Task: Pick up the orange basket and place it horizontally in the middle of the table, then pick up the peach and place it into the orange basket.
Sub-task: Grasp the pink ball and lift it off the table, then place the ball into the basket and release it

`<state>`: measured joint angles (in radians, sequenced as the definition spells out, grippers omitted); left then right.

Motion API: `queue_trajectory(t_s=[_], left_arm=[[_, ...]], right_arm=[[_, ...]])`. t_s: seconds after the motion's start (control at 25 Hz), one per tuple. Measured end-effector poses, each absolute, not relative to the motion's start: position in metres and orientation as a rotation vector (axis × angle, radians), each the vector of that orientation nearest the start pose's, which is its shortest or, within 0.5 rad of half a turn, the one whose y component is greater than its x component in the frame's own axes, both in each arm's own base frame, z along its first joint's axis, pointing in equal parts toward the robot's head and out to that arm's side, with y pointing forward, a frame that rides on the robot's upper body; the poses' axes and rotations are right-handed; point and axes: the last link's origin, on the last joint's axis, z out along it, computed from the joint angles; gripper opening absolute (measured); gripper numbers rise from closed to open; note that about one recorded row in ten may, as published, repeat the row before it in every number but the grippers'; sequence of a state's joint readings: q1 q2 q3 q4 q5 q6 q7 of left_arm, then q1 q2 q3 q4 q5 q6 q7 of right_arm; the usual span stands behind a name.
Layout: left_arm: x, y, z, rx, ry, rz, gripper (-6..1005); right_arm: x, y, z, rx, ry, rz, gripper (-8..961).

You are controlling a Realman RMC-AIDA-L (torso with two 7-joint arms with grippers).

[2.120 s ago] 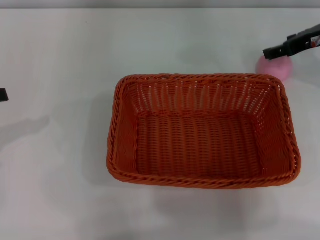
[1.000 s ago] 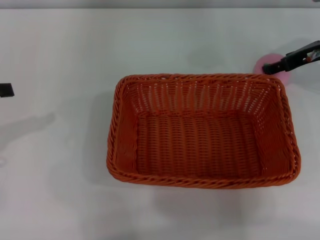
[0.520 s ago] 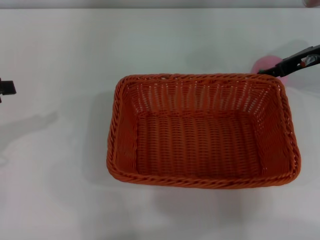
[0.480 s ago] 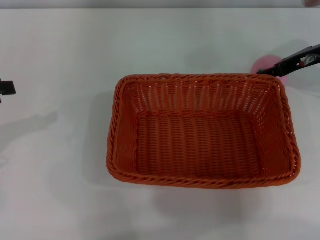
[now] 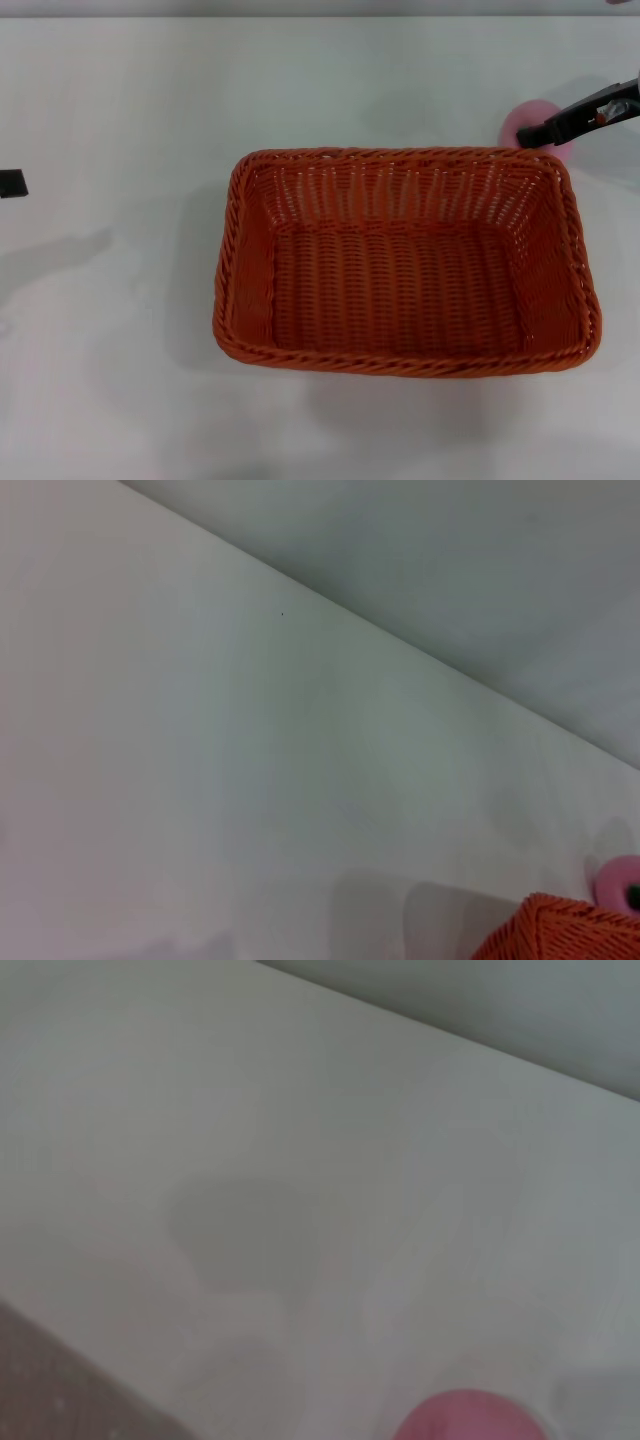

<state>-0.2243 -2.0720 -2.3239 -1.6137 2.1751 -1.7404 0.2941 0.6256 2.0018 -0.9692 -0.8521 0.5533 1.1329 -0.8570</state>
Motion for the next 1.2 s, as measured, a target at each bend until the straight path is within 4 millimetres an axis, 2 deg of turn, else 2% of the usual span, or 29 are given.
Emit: queue_trajectory(t_s=[0.16,0.32,0.64,0.76,0.8,0.84,1.0,1.2], left_arm=[[-0.253,0.281,0.121,-2.043,-1.766,-0.380,479],[-0.253,0.281,0.121,-2.046,-1.768,-0.379,479],[-0.252,0.280,0.121,-2.053,-1.769,-0.388,479],[-0.252,0.279,0.123,-2.055,-1.764,-0.405,479],[-0.252,0.279,0.123,-2.057,-1.763,-0.407,479],[-0.252,0.279,0.123,-2.057,-1.763,-0.407,479],[-0.251,0.280,0.123,-2.061,-1.759,-0.408,479],[-0.250,0.281,0.124,-2.066,-1.750,-0.408,478]], right_arm=[[0.300,0.400,0.042,-2.259,1.136,-0.219,528],[0.292,0.404,0.053,-2.244,1.095,-0.175,440],[0.281,0.398,0.069,-2.253,1.062,-0.103,379],[0.275,0.389,0.079,-2.271,1.048,-0.048,366],[0.271,0.380,0.090,-2.271,1.028,0.010,362],[0.271,0.380,0.090,-2.271,1.028,0.010,358],[0.259,0.361,0.111,-2.284,0.952,0.120,341],[0.249,0.340,0.119,-2.352,0.902,0.211,292]])
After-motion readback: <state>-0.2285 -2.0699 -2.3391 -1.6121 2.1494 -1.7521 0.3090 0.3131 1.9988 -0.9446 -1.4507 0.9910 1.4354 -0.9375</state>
